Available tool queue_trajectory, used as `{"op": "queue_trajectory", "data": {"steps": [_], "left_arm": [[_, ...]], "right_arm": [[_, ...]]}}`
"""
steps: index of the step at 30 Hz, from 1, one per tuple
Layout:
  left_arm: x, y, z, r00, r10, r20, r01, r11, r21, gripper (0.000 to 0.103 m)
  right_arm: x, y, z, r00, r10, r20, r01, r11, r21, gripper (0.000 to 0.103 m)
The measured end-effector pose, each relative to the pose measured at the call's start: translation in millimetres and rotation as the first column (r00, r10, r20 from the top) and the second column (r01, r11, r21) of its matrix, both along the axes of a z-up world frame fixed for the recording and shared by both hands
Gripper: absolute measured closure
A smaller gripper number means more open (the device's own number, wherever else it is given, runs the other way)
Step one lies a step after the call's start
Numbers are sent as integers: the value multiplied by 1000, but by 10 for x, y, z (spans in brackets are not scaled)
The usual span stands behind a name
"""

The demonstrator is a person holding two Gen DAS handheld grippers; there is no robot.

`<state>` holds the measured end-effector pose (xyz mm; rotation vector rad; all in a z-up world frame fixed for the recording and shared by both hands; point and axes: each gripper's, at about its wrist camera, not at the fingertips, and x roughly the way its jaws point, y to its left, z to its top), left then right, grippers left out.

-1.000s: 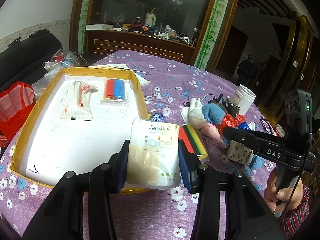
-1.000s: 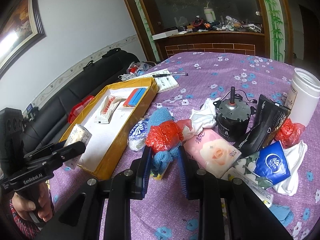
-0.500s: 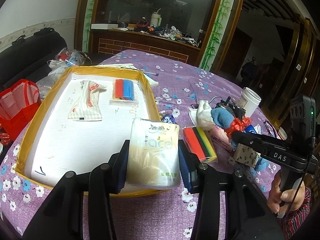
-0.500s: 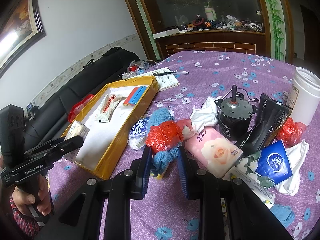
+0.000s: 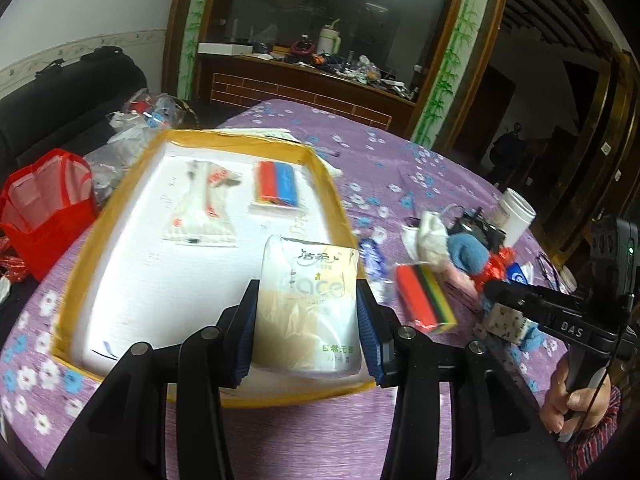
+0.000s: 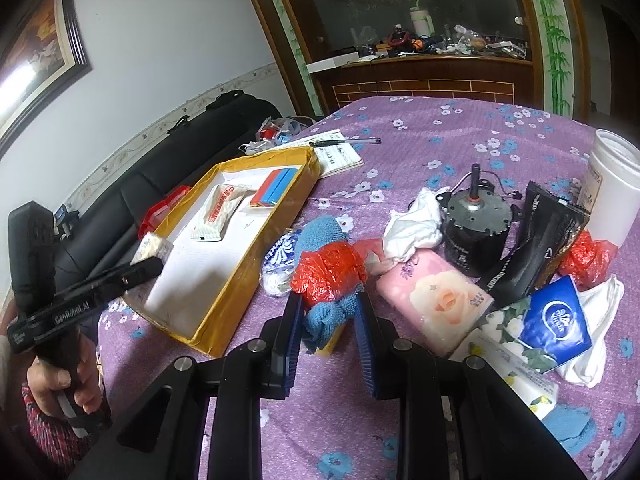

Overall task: Organize soft objects
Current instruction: 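Carry the soap pack and red-blue towel over the tray with both grippers, then lower the soap pack and towel into the tray and open both grippers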

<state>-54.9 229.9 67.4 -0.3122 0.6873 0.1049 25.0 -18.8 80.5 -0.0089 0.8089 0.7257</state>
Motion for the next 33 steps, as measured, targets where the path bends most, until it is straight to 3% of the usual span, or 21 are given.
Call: {"op": "queue_trajectory", "data": {"steps": [9, 14, 19, 25, 33], "left_arm": [[168, 545, 29, 998, 47, -39, -46, 999, 21, 60], [355, 751, 57, 996, 51, -69, -48, 998, 39, 60], [678, 979, -75, 988, 45, -150, -40, 999, 36, 60], [850, 1151, -263, 976, 54, -211, -57, 998, -9, 60], [872, 1179, -330, 972, 69, -225, -69, 998, 9, 60]], "right_arm": [[62, 362, 28, 996, 51, -75, -49, 999, 21, 77], [125, 791, 114, 992, 94, -88, -92, 995, 25, 77], [218, 1290, 118, 984, 135, -117, -133, 991, 20, 77], [348, 1760, -100, 978, 128, -162, -137, 990, -43, 77], [508, 1996, -293, 973, 97, -211, -116, 990, -79, 73]]}}
